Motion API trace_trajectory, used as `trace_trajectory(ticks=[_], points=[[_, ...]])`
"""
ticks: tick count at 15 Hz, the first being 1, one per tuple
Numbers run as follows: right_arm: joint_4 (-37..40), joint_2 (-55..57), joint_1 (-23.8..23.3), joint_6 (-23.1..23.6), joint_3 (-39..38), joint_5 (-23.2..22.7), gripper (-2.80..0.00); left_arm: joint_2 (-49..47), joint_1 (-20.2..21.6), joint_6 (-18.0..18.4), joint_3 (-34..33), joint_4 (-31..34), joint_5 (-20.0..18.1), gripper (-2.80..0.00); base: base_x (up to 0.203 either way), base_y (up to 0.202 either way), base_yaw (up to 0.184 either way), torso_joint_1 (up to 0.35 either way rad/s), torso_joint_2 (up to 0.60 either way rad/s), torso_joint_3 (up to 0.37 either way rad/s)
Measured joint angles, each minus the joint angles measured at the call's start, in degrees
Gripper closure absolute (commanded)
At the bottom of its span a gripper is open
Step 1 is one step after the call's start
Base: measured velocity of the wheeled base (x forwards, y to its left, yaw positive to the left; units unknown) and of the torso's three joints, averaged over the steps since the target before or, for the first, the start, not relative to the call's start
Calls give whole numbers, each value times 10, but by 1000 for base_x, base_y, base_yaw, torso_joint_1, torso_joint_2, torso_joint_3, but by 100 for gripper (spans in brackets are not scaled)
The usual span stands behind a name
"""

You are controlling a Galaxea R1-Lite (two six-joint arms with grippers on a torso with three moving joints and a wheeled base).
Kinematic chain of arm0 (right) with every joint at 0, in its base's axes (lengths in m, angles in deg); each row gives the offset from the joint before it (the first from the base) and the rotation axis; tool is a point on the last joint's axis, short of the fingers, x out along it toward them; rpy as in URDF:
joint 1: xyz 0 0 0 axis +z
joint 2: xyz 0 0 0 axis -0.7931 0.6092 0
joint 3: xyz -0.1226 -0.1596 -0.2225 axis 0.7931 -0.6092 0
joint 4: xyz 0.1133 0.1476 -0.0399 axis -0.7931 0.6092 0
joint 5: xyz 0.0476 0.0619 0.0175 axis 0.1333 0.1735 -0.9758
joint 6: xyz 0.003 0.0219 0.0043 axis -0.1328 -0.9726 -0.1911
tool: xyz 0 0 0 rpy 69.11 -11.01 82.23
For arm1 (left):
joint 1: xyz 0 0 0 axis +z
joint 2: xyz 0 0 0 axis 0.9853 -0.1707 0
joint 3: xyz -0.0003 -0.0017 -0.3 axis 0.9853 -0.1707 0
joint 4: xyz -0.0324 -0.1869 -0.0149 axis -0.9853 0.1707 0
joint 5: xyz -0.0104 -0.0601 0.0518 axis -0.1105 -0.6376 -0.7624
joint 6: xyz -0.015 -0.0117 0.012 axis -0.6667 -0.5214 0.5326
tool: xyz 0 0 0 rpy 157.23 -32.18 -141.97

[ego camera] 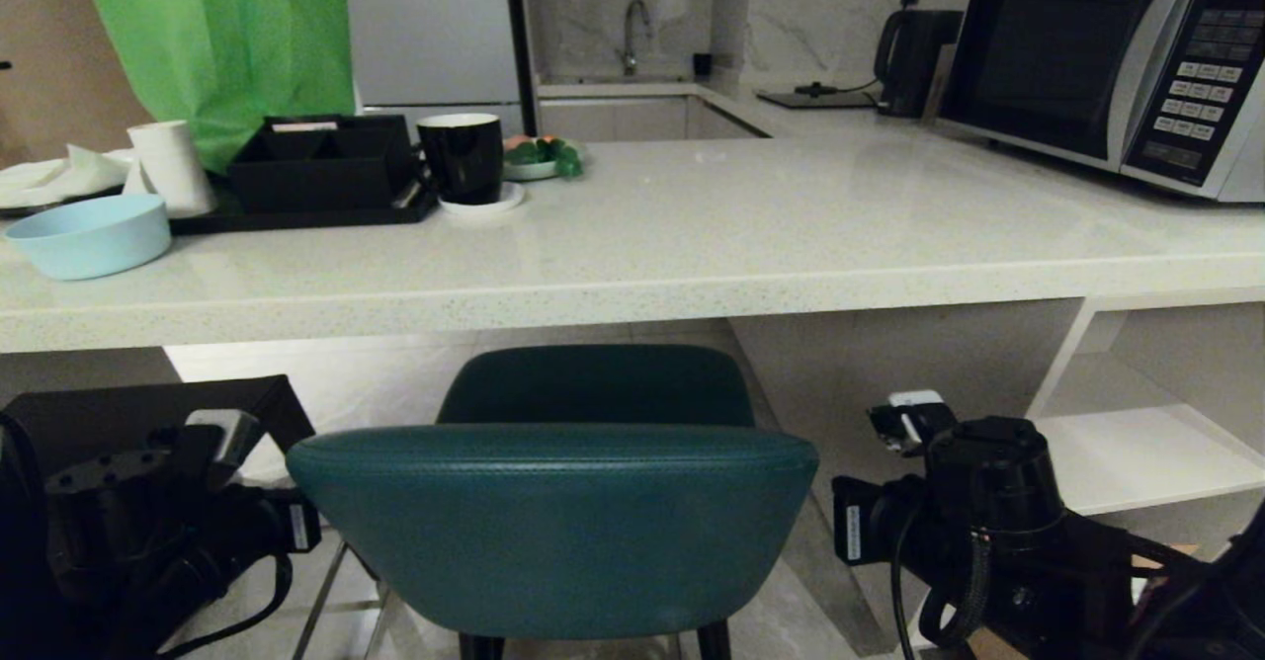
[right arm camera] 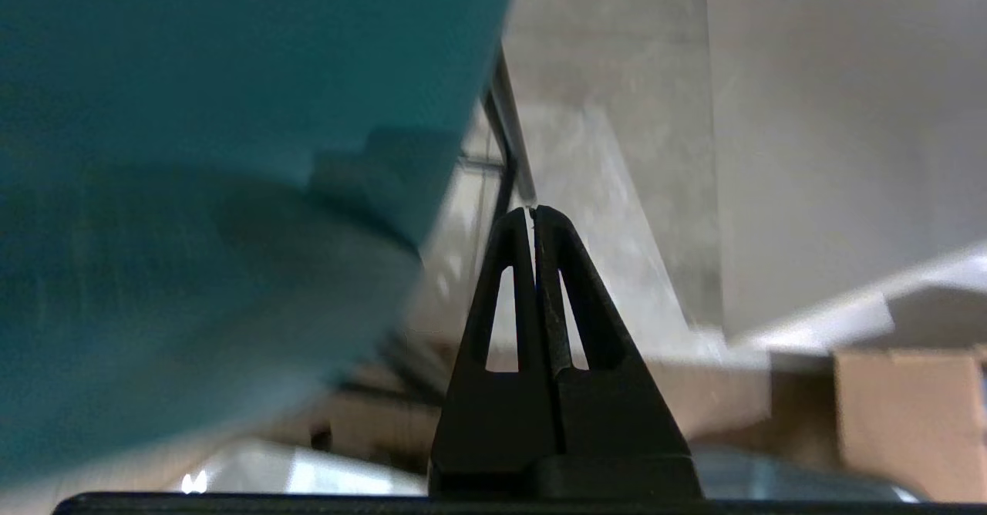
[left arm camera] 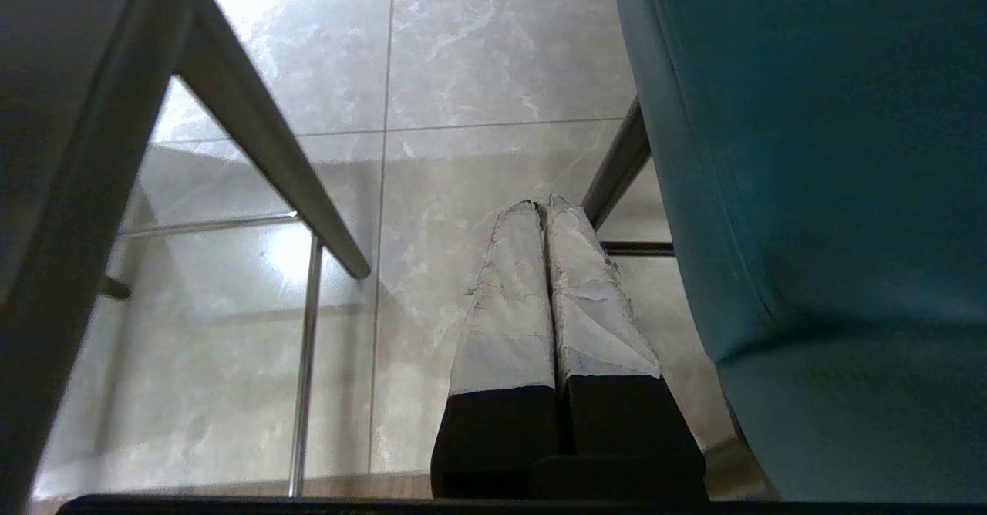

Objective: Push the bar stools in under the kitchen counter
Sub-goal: Pull the blue chair out from under the dining table

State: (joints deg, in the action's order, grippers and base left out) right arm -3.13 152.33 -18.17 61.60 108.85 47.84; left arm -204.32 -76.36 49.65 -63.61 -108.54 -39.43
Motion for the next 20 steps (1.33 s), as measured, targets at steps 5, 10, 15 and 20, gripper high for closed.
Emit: trace_trajectory(ticks=[5,10,15,20], points=[[-14,36,-1,-10,25,3,0,-32,-37,-1,32,-1,1,0,0,0,0,0,0,0],[-6,53,2,-7,59,4,0,-37,-86,-4,26,-3,14,0,0,0,0,0,0,0],[-9,53,4,-11,55,6,0,-45,-144,-18,12,-4,53,0,0,0,0,0,0,0],[-16,42,5,-12,28,7,0,-62,-189,-20,33,-4,100,0,0,0,0,0,0,0]])
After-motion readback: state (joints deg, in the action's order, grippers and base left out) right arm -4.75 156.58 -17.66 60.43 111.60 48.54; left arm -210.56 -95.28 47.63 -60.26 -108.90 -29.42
